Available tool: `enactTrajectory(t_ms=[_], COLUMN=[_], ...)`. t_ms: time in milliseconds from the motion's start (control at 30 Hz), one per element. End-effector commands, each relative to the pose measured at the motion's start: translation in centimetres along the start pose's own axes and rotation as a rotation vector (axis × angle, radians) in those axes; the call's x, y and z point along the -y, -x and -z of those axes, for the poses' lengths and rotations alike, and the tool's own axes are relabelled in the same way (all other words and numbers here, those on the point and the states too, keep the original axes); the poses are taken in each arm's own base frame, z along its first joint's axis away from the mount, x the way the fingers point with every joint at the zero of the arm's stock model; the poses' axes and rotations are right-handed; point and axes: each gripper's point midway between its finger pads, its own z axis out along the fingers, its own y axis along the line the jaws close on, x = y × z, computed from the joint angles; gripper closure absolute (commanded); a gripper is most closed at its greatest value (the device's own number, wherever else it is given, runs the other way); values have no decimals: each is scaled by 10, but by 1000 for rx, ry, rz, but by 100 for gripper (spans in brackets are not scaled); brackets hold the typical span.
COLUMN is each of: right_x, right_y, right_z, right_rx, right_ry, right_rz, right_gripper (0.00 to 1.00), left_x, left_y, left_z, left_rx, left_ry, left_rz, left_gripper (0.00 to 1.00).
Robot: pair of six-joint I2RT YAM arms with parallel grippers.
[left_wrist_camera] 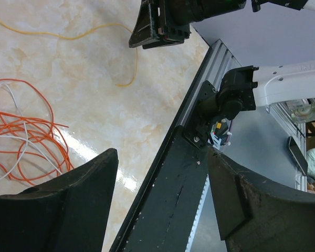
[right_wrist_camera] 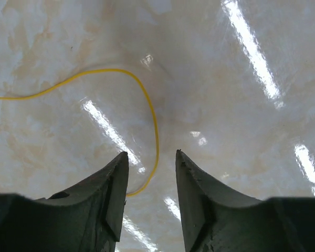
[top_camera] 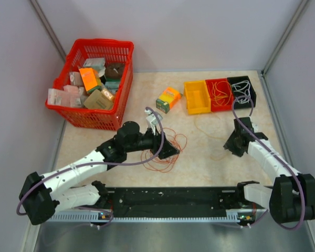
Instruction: Untangle the cables
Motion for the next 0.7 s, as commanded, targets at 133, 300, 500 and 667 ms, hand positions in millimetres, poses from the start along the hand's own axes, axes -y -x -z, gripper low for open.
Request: enactTrajectory(t_ms=[133,300,500,667], right_x=[-21,-28,-33,-46], right_y=[24,37,89,142], right_z=[-15,-7,60,125], right_rx=[69,108,302,479], right_ry=[57,86,108,142], right_rz=[-16,-9,0,29], right_gripper=[81,100,100,100], left_x=[17,18,19,19], left_y=[15,16,17,17], left_z=[6,8,9,6], left_rx=[59,63,67,63], left_ry=[-51,-52,-47,-57], left_rz=[-27,-25,-31,-22], left_gripper=[28,28,28,29])
